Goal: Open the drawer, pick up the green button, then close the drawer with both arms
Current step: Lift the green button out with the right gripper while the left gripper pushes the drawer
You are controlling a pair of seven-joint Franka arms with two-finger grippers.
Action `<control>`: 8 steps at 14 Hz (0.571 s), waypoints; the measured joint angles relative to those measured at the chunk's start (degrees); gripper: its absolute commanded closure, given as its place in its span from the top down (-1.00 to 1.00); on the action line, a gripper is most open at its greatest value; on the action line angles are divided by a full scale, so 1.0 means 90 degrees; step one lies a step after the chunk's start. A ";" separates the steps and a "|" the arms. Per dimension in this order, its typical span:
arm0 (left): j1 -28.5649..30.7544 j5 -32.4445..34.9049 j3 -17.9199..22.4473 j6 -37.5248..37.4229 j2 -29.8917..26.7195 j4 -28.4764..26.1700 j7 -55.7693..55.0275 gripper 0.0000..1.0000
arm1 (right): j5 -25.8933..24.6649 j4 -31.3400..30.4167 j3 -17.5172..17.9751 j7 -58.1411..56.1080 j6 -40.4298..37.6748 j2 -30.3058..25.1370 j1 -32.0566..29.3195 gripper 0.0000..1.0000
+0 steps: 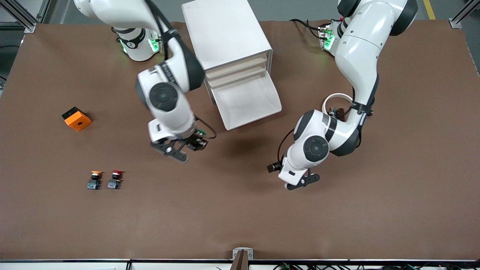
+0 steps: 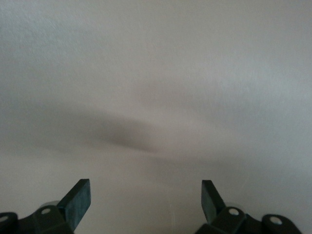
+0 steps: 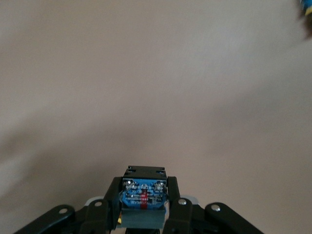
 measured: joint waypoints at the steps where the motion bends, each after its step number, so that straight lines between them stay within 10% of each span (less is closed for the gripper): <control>1: -0.0085 0.0035 0.0001 -0.0001 -0.0084 -0.0138 -0.0002 1.00 | 0.0007 -0.0054 -0.0001 -0.0427 0.0150 0.0016 -0.0237 -1.00; 8: -0.0665 0.0177 0.0002 -0.0008 -0.0902 -0.1482 -0.0002 1.00 | 0.0016 -0.0409 0.0000 -0.3232 0.1521 0.0892 -0.1699 -1.00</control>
